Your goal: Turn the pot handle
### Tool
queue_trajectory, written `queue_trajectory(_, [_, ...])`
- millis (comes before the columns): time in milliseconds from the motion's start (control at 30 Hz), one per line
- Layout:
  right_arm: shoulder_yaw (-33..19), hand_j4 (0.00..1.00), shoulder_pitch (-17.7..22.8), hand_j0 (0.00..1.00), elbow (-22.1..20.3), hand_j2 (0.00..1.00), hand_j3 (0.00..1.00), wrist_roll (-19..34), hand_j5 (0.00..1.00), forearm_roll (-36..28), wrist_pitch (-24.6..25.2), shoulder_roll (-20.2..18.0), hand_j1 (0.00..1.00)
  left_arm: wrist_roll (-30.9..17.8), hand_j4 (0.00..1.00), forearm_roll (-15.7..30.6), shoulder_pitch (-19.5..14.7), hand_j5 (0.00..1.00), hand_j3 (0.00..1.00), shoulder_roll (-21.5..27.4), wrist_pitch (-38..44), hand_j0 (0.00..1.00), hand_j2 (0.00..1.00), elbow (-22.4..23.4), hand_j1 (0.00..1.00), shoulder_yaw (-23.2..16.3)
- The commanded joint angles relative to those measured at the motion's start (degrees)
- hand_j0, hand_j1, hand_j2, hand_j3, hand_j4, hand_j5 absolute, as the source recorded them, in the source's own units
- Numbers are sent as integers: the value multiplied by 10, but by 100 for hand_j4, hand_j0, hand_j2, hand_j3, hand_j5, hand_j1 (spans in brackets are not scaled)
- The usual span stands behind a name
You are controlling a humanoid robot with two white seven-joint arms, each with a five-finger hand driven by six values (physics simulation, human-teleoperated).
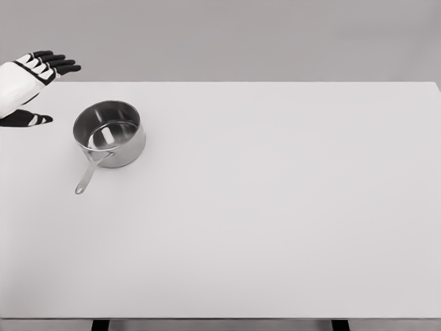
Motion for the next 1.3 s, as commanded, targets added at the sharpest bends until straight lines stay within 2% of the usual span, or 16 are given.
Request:
queue_trajectory(0, [3, 100, 0, 100, 1, 100, 100, -3, 100, 4, 1, 0, 100, -1, 100, 3, 0, 100, 100, -2, 0, 100, 100, -1, 100, 0])
queue_trajectory(133, [-2, 100, 1, 100, 1, 100, 100, -2, 100, 4, -1, 0, 100, -21, 100, 3, -3, 100, 100, -5, 0, 100, 100, -5, 100, 4])
queue_trajectory(200, [-2, 100, 1, 100, 0, 100, 100, -2, 100, 4, -1, 0, 100, -28, 100, 0, -2, 100, 100, -25, 0, 100, 100, -47, 100, 4])
queue_trajectory(267, [-2, 100, 1, 100, 0, 100, 100, -2, 100, 4, -1, 0, 100, -54, 100, 1, -7, 100, 100, -68, 0, 100, 100, -93, 100, 10])
queue_trajectory(500, [-2, 100, 1, 100, 0, 100, 100, -2, 100, 4, -1, 0, 100, -51, 100, 3, 3, 100, 100, -104, 0, 100, 100, -118, 100, 4])
queue_trajectory(567, [-2, 100, 1, 100, 0, 100, 100, -2, 100, 4, -1, 0, 100, -52, 100, 0, 29, 100, 100, -108, 0, 100, 100, -123, 100, 5])
queue_trajectory(800, [-2, 100, 1, 100, 0, 100, 100, -2, 100, 4, -1, 0, 100, -52, 100, -33, 48, 100, 100, -121, 0, 100, 100, -126, 100, 2])
queue_trajectory(1000, [-2, 100, 1, 100, 0, 100, 100, -2, 100, 4, -1, 0, 100, -51, 100, -51, 87, 100, 100, -125, 0, 100, 100, -125, 100, 7])
queue_trajectory(1267, [-2, 100, 1, 100, 0, 100, 100, -2, 100, 4, -1, 0, 100, -47, 100, -72, 92, 100, 100, -134, 0, 100, 100, -118, 100, 10])
